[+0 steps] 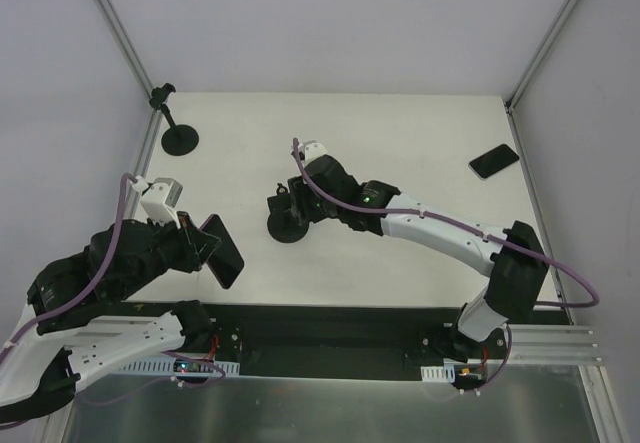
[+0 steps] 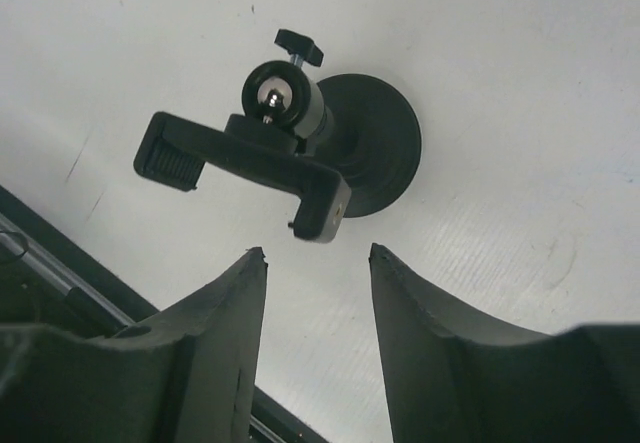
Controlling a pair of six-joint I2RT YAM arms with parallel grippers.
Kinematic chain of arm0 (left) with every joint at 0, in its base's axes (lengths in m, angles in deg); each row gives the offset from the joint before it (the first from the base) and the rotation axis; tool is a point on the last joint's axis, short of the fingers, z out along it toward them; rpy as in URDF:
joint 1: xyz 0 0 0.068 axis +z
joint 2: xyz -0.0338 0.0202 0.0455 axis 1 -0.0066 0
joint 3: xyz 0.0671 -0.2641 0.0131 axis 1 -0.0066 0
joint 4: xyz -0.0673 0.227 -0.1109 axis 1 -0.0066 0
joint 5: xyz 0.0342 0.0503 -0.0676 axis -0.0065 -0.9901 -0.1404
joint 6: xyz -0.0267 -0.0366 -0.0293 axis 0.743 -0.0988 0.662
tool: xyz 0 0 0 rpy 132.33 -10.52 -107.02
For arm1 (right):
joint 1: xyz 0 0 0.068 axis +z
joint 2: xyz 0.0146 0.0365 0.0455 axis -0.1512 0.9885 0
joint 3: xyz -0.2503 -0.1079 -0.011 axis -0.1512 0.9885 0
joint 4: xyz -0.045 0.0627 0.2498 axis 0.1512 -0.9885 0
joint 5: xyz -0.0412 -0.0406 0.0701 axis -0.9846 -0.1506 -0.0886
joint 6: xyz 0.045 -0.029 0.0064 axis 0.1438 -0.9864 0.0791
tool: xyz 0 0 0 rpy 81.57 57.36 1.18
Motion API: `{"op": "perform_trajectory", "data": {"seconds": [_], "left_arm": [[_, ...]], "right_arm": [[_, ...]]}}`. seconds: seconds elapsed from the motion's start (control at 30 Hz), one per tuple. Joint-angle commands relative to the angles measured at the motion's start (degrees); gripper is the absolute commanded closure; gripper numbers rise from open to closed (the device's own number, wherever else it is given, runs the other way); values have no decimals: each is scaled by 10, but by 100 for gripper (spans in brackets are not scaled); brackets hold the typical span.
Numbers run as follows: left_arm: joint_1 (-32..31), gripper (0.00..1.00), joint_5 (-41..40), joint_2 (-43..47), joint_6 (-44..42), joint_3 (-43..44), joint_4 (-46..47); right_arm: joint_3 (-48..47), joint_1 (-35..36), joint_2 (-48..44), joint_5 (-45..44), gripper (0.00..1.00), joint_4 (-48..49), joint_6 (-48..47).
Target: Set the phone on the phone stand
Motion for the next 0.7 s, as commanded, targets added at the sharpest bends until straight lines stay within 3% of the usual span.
{"op": "perform_trajectory", "data": {"seconds": [0.0, 0.07, 0.3, 0.53, 0.6, 0.67], "left_arm": [[-2, 100, -30, -3, 21, -3, 8], [-1, 100, -25, -14, 19, -2, 8], [-2, 100, -18, -39, 15, 6, 13], [-2, 100, 6, -54, 13, 2, 44], [-1, 100, 23, -63, 8, -1, 69], [-1, 100, 40, -68, -7, -9, 94]], "right_arm": [[-58, 5, 28, -54, 58, 10, -3], [-70, 5, 42, -68, 65, 8, -1], [-93, 5, 70, -76, 68, 3, -13], [-89, 4, 71, -82, 88, -3, -29], [-86, 5, 65, -72, 99, -2, -41], [-71, 4, 46, -63, 99, -2, -59]]}}
